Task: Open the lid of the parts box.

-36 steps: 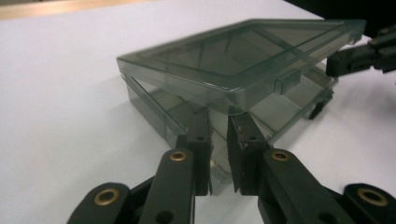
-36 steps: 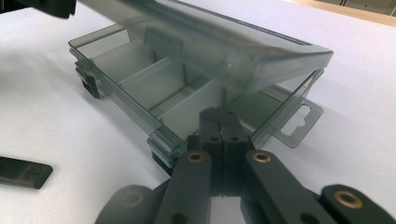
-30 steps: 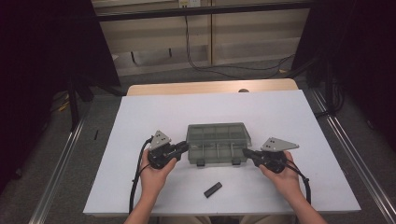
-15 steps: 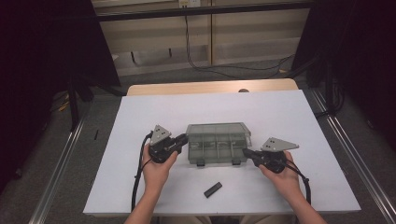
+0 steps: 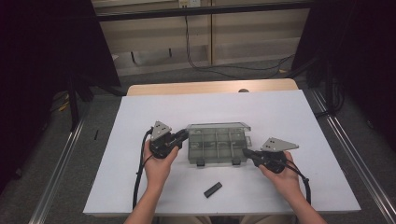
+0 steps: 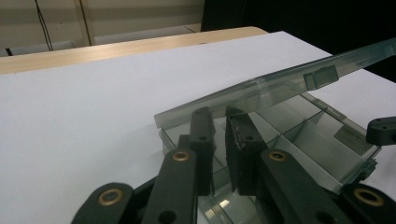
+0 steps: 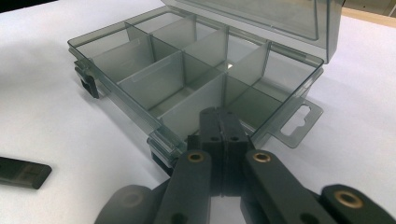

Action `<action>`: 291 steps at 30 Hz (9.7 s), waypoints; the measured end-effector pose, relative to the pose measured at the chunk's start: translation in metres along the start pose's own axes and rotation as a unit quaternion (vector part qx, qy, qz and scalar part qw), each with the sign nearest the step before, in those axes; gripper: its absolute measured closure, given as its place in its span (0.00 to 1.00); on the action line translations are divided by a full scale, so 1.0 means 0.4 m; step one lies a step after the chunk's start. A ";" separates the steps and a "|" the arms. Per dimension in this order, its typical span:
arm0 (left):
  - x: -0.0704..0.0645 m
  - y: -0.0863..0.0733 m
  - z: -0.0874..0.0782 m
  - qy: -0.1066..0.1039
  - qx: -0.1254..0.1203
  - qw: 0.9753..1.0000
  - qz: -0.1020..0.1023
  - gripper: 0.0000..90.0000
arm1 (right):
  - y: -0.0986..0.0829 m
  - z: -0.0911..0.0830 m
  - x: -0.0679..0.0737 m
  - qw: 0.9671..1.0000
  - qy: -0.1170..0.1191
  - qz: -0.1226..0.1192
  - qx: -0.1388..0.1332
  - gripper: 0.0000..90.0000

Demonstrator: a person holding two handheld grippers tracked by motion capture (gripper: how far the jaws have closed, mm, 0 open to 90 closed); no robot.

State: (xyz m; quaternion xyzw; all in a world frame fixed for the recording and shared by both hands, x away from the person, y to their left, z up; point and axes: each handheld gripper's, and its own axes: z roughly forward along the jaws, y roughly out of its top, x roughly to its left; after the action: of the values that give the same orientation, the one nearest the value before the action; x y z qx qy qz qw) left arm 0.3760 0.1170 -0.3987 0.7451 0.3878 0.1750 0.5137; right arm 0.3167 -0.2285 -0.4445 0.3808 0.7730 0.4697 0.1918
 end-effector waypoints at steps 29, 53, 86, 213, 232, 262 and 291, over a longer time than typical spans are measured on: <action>0.020 0.036 0.035 0.015 -0.009 1.000 -0.013 0.93 | -0.001 0.001 0.001 1.000 -0.001 -0.001 -0.001 1.00; 0.046 0.066 0.064 0.016 -0.004 1.000 -0.027 0.94 | -0.001 0.001 0.001 1.000 -0.001 -0.002 -0.002 1.00; 0.062 0.077 0.089 0.021 -0.007 0.999 -0.037 0.94 | -0.002 0.002 0.001 1.000 -0.001 -0.002 -0.004 1.00; 0.088 0.083 0.150 -0.005 0.057 0.997 -0.046 0.92 | -0.007 0.002 0.001 1.000 0.001 0.002 -0.013 0.99; -0.008 0.029 0.070 -0.055 0.093 0.994 0.004 0.51 | -0.007 -0.047 -0.025 0.997 0.007 0.031 -0.071 0.57; -0.103 -0.026 0.008 -0.125 0.122 0.983 0.054 0.19 | -0.036 -0.100 -0.017 0.998 -0.010 0.020 -0.054 0.12; -0.148 -0.051 0.019 -0.157 0.155 0.972 0.077 0.13 | -0.051 -0.130 -0.029 0.997 -0.035 0.040 -0.053 0.09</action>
State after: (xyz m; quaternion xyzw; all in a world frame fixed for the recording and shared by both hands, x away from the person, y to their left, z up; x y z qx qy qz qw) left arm 0.3353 0.0710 -0.4123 0.8617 0.2658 0.0324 0.4310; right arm 0.2816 -0.2730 -0.4378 0.4170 0.7242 0.5035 0.2194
